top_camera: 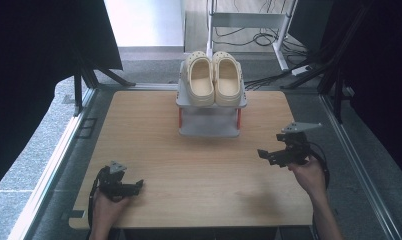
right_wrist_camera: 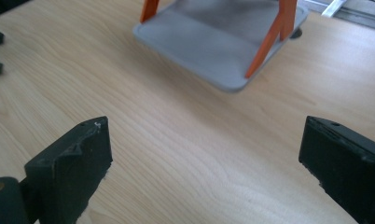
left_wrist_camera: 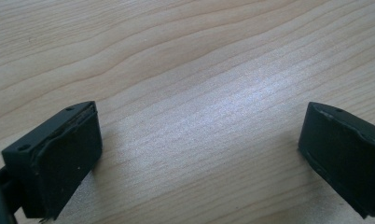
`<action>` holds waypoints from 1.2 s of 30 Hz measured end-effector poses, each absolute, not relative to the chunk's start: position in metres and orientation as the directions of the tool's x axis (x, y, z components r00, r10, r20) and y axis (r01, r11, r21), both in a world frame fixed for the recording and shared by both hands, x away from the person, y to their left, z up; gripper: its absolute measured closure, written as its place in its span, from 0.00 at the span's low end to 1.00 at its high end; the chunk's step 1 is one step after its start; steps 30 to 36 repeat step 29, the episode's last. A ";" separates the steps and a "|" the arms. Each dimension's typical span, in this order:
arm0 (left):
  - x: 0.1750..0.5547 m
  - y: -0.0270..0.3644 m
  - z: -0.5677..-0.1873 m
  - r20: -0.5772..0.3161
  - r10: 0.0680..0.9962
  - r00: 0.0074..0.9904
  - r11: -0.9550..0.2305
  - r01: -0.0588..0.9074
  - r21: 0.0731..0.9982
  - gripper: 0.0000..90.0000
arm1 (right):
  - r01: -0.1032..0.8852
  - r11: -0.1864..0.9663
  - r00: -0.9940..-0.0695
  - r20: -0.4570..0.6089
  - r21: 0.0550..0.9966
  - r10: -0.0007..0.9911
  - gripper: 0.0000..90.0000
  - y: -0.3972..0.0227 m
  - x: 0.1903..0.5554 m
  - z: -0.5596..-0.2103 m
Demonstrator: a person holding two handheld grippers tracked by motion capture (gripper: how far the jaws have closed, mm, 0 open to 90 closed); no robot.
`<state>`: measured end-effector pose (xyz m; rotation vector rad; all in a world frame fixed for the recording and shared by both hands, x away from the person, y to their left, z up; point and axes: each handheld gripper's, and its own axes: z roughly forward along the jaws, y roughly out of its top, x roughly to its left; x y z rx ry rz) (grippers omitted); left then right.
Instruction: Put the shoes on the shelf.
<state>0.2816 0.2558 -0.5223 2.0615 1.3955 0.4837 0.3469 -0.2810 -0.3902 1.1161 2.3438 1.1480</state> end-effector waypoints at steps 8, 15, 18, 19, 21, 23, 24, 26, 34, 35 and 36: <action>0.282 0.256 -0.522 -0.031 0.924 0.381 -0.270 0.706 0.654 0.00 | 0.534 0.386 -0.647 0.070 0.753 0.759 0.02 -0.280 0.340 -0.444; 0.282 0.256 -0.522 -0.030 0.924 0.381 -0.270 0.706 0.655 0.00 | 0.563 0.385 -0.640 0.091 0.731 0.763 0.02 -0.276 0.338 -0.479; 0.282 0.256 -0.522 -0.030 0.924 0.381 -0.270 0.706 0.655 0.00 | 0.581 0.389 -0.640 0.106 0.715 0.761 0.02 -0.274 0.337 -0.496; 0.282 0.256 -0.522 -0.030 0.924 0.382 -0.270 0.706 0.655 0.00 | 0.591 0.393 -0.637 0.109 0.705 0.763 0.02 -0.272 0.336 -0.505; 0.282 0.256 -0.522 -0.030 0.924 0.381 -0.270 0.706 0.655 0.00 | 0.593 0.395 -0.637 0.108 0.702 0.764 0.02 -0.271 0.335 -0.510; 0.281 0.256 -0.522 -0.029 0.924 0.380 -0.270 0.707 0.654 0.00 | 0.571 0.410 -0.639 0.071 0.711 0.766 0.01 -0.268 0.332 -0.518; 0.281 0.255 -0.522 -0.031 0.925 0.380 -0.268 0.706 0.655 0.00 | 0.567 0.421 -0.639 0.056 0.708 0.767 0.01 -0.267 0.331 -0.518; 0.281 0.255 -0.522 -0.032 0.925 0.379 -0.267 0.707 0.655 0.00 | 0.560 0.439 -0.640 0.030 0.702 0.768 0.01 -0.265 0.330 -0.518; 0.281 0.254 -0.523 -0.032 0.925 0.379 -0.267 0.706 0.656 0.00 | 0.555 0.457 -0.640 0.005 0.695 0.769 0.00 -0.262 0.328 -0.519; 0.281 0.254 -0.523 -0.032 0.925 0.379 -0.267 0.706 0.656 0.00 | 0.555 0.457 -0.640 0.005 0.695 0.769 0.00 -0.262 0.328 -0.519; 0.281 0.254 -0.523 -0.032 0.925 0.379 -0.267 0.706 0.656 0.00 | 0.555 0.457 -0.640 0.005 0.695 0.769 0.00 -0.262 0.328 -0.519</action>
